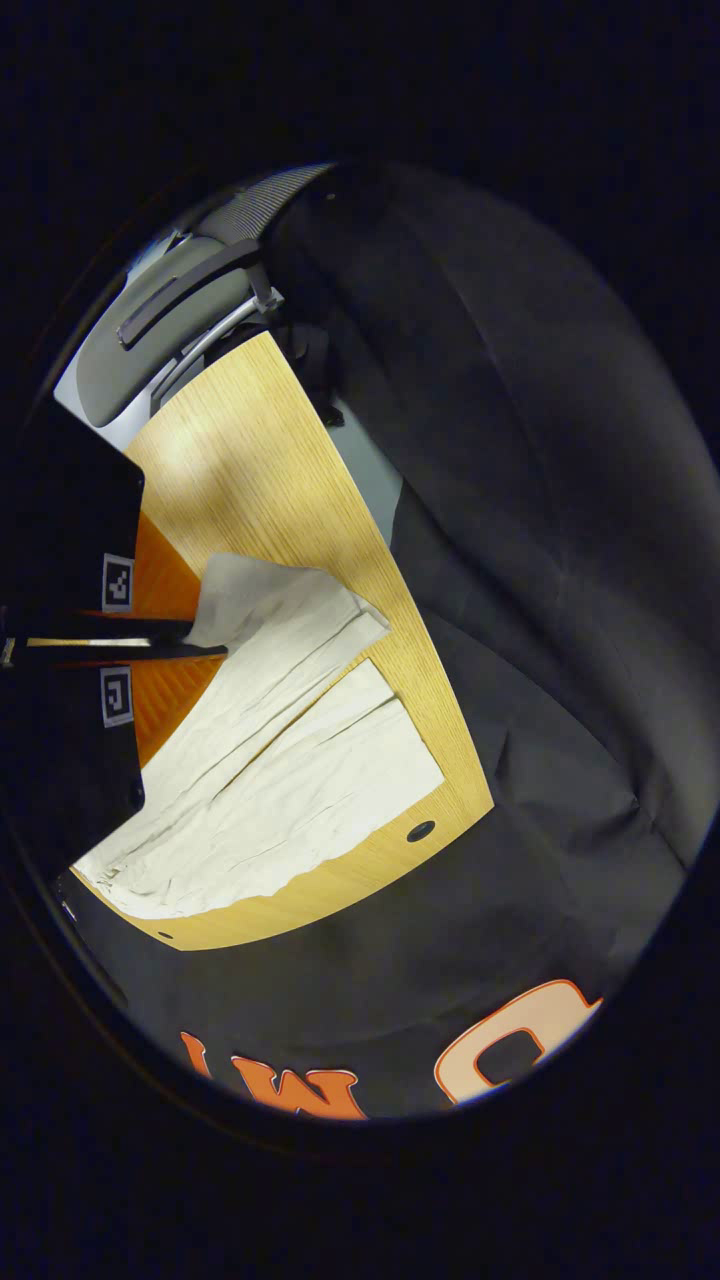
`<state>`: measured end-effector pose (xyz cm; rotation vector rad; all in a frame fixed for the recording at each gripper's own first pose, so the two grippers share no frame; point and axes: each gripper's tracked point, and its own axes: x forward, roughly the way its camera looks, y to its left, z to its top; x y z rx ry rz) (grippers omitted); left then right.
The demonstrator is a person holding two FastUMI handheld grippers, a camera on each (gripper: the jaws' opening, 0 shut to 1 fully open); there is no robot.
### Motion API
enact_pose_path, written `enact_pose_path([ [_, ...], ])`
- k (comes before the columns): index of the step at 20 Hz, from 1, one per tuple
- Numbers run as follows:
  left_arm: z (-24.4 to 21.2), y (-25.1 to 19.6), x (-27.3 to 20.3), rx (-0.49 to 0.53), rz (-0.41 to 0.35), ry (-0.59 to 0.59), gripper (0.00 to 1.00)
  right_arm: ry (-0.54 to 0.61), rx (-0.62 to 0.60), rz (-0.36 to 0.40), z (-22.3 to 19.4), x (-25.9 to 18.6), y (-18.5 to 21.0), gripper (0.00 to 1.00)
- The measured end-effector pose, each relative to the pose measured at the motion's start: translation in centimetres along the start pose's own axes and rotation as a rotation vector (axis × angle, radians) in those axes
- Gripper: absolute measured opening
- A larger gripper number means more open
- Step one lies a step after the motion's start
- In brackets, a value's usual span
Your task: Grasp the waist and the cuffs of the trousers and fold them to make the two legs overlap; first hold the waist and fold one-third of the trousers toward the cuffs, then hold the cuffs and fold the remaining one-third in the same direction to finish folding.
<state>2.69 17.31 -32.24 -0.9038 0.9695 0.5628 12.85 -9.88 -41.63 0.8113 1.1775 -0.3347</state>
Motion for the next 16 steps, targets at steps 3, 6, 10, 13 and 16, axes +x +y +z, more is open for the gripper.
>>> enact_pose_path([
  [3, 0.5, -0.6, -0.3, -0.01, -0.018, -0.012, 0.06, -0.009, 0.073, 0.083, 0.6, -0.9, 0.3, 0.04],
  [6, 1.6, -1.4, -1.0, -0.033, -0.041, -0.031, 0.06, -0.013, 0.107, 0.127, 1.6, -2.8, 0.2, 0.04],
  [10, 3.4, -3.4, -1.5, -0.004, -0.059, -0.043, 0.07, 0.004, 0.121, 0.157, 2.4, -4.2, 1.0, 0.04],
  [13, 4.8, -5.1, -1.5, 0.049, -0.065, -0.045, 0.06, 0.028, 0.108, 0.151, 3.0, -5.8, 0.7, 0.04],
  [16, 6.4, -7.2, -0.8, 0.096, -0.08, -0.026, 0.06, 0.03, 0.12, 0.156, 3.7, -6.0, 2.3, 0.04],
])
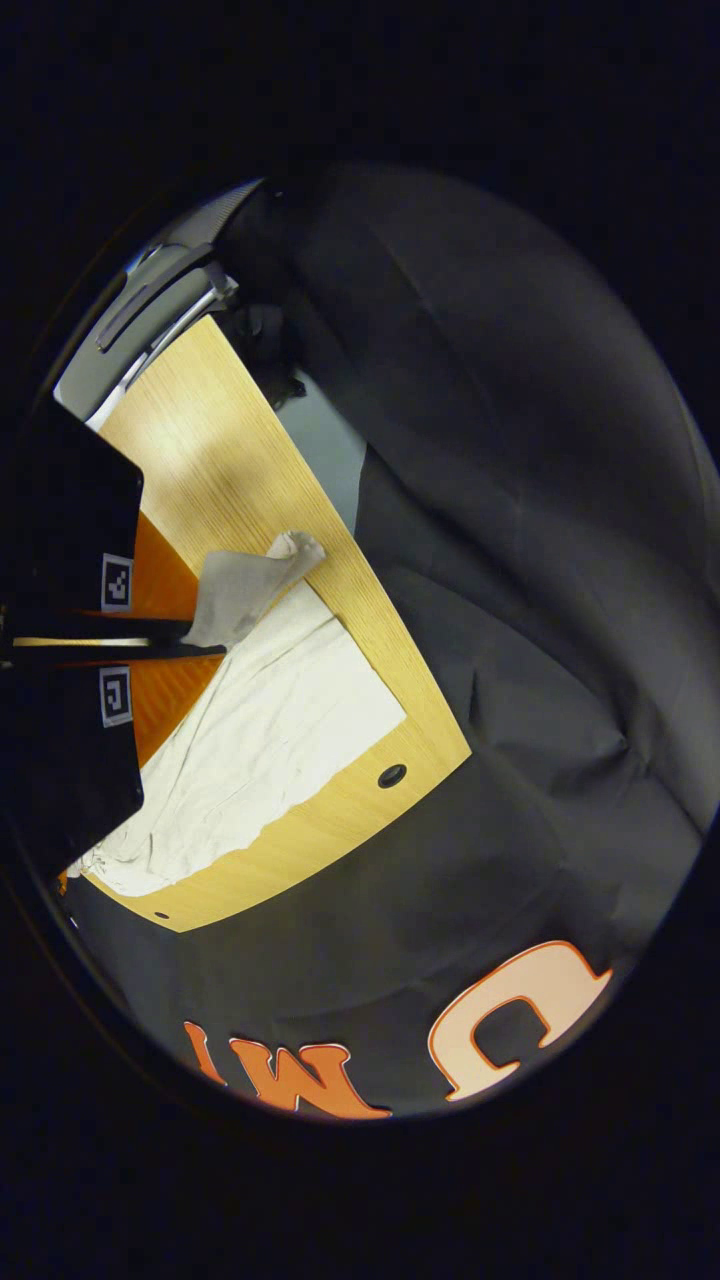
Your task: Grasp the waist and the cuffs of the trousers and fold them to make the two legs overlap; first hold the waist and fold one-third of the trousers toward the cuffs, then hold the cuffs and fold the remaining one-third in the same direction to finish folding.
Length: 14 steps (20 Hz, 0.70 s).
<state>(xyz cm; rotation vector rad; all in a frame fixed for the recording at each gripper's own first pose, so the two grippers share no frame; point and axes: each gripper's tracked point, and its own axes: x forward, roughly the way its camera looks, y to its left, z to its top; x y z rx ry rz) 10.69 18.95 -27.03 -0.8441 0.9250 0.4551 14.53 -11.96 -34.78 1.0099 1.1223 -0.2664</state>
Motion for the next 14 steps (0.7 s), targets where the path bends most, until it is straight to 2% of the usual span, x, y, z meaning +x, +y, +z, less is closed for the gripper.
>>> enact_pose_path([
  [7, 4.3, -2.7, 5.2, 0.166, 0.002, 0.105, 0.06, 0.022, 0.039, -0.005, 1.3, 0.0, 4.2, 0.04],
  [14, 7.0, -5.5, 9.9, 0.381, -0.024, 0.182, 0.06, 0.074, 0.1, 0.003, 3.0, 1.9, 8.6, 0.04],
])
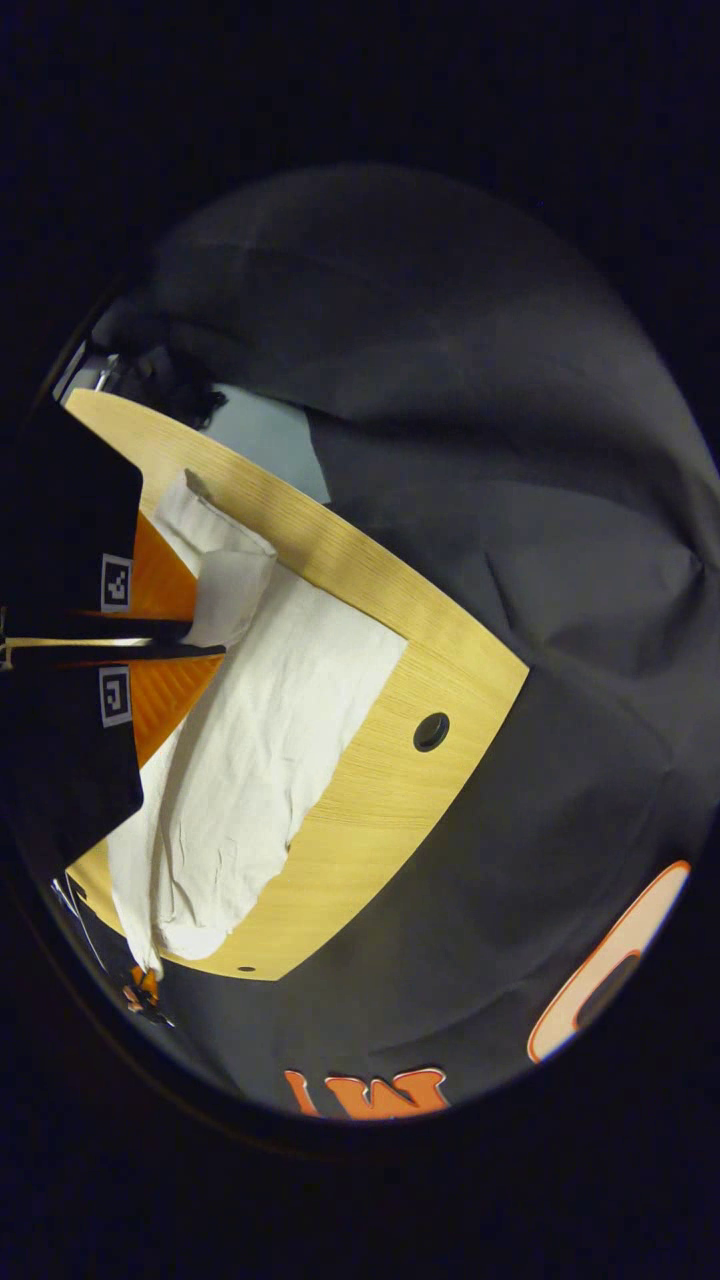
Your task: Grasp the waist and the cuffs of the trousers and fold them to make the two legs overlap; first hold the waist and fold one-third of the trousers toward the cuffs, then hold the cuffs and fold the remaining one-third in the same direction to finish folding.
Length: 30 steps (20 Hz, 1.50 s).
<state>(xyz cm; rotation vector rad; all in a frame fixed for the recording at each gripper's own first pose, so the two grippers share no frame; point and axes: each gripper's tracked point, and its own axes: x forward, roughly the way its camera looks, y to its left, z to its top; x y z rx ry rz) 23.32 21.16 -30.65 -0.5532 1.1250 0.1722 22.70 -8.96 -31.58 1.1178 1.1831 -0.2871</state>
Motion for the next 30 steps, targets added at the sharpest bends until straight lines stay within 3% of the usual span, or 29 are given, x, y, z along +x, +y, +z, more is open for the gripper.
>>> enact_pose_path([
  [3, 2.1, -0.6, 1.9, 0.047, -0.022, 0.033, 0.06, 0.033, 0.065, 0.012, 0.9, 1.7, 1.4, 0.04],
  [7, 4.8, -1.1, 5.3, 0.063, -0.059, 0.042, 0.06, 0.064, 0.176, 0.111, 2.4, 3.9, 4.9, 0.04],
  [10, 7.9, -1.9, 7.6, -0.034, -0.112, -0.017, 0.06, 0.062, 0.265, 0.161, 3.5, 5.4, 7.0, 0.04],
  [14, 9.9, -1.9, 8.2, -0.171, -0.128, -0.095, 0.1, 0.066, 0.328, 0.178, 3.2, 7.1, 8.0, 0.04],
  [16, 10.3, -1.9, 8.7, -0.203, -0.12, -0.129, 0.1, 0.072, 0.323, 0.224, 2.9, 7.1, 8.3, 0.04],
  [19, 11.1, -1.2, 8.3, -0.207, -0.078, -0.173, 0.22, 0.037, 0.354, 0.271, 3.9, 6.7, 8.9, 0.07],
  [20, 11.6, -1.1, 8.4, -0.203, -0.06, -0.195, 0.21, 0.017, 0.354, 0.279, 4.2, 6.8, 9.1, 0.08],
  [21, 12.0, -1.0, 7.9, -0.2, -0.046, -0.22, 0.31, -0.007, 0.352, 0.294, 4.7, 6.6, 9.2, 0.14],
  [22, 12.5, -0.9, 7.3, -0.199, -0.04, -0.246, 0.35, -0.039, 0.357, 0.329, 5.4, 6.1, 9.6, 0.18],
  [23, 12.8, -0.8, 6.7, -0.201, -0.034, -0.267, 0.49, -0.068, 0.36, 0.355, 6.0, 5.5, 9.9, 0.26],
  [24, 12.9, -0.8, 6.1, -0.201, -0.025, -0.278, 0.49, -0.093, 0.34, 0.347, 6.1, 5.2, 9.6, 0.29],
  [25, 12.5, -1.3, 5.4, -0.195, -0.035, -0.265, 0.49, -0.103, 0.284, 0.313, 5.9, 5.5, 8.7, 0.36],
  [26, 12.0, -2.2, 4.5, -0.182, -0.053, -0.255, 0.62, -0.108, 0.226, 0.297, 5.5, 5.2, 8.0, 0.37],
  [27, 11.6, -3.1, 3.7, -0.152, -0.069, -0.256, 0.74, -0.108, 0.185, 0.281, 4.9, 4.9, 7.2, 0.52],
  [28, 11.4, -3.7, 3.0, -0.105, -0.071, -0.269, 0.87, -0.111, 0.14, 0.248, 4.5, 4.4, 6.1, 0.46],
  [29, 11.5, -4.1, 2.6, -0.045, -0.053, -0.284, 1.0, -0.119, 0.092, 0.21, 4.1, 4.3, 4.6, 0.67],
  [30, 11.3, -4.7, 2.3, 0.01, -0.036, -0.29, 1.0, -0.123, 0.044, 0.165, 3.6, 4.2, 3.1, 0.61],
])
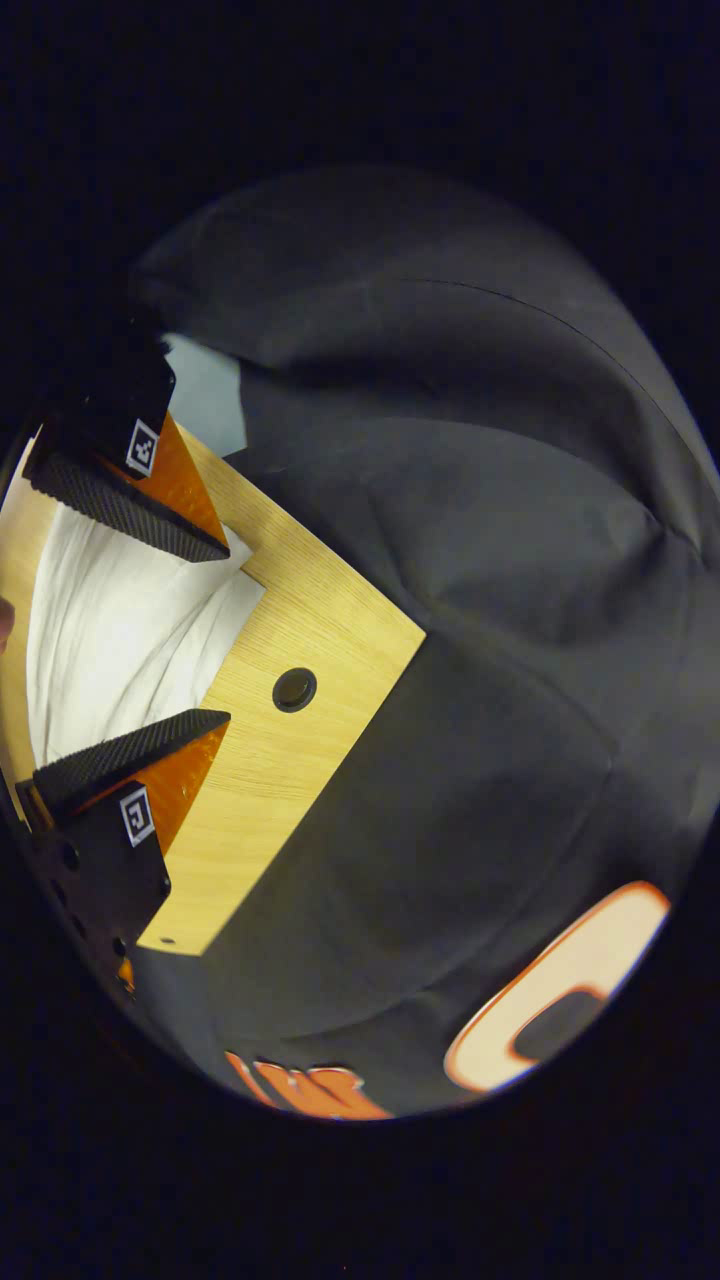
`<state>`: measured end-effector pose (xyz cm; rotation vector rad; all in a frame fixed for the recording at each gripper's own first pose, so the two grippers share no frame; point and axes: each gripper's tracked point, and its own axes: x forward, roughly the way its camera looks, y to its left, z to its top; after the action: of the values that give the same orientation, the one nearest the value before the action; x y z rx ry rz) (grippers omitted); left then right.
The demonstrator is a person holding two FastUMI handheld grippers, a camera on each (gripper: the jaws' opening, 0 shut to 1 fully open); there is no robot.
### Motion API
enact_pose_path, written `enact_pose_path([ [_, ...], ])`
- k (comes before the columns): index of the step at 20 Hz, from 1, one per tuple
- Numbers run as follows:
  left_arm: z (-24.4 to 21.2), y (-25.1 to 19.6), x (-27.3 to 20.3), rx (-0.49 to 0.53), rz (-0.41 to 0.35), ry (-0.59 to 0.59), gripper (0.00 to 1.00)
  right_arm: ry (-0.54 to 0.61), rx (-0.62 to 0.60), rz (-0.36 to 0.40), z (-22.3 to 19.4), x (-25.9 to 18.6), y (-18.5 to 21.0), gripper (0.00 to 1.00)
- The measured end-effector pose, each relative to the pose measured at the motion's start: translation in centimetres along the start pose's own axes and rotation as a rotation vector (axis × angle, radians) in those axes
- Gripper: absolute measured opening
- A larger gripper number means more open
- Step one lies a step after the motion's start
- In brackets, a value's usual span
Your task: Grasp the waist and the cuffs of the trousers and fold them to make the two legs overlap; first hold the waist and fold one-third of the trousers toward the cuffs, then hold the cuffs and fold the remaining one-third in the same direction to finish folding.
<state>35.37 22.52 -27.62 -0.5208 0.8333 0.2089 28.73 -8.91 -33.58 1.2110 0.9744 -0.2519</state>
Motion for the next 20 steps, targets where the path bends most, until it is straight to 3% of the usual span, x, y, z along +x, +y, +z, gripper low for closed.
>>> enact_pose_path([
  [3, -2.5, -2.2, -1.0, 0.095, -0.005, 0.023, 1.0, 0.015, -0.115, -0.071, -0.8, -0.3, -3.4, 0.78],
  [7, -6.3, -5.0, -1.9, 0.248, -0.005, 0.062, 1.0, 0.042, -0.115, -0.122, -1.7, -0.2, -5.4, 0.96],
  [15, -12.4, -8.5, -4.6, 0.418, -0.017, 0.094, 0.99, 0.041, -0.135, -0.15, -1.9, 1.8, -7.7, 0.98],
  [20, -15.0, -9.5, -6.7, 0.446, -0.012, 0.103, 1.0, 0.006, -0.171, -0.14, -1.8, 3.3, -7.3, 0.98],
])
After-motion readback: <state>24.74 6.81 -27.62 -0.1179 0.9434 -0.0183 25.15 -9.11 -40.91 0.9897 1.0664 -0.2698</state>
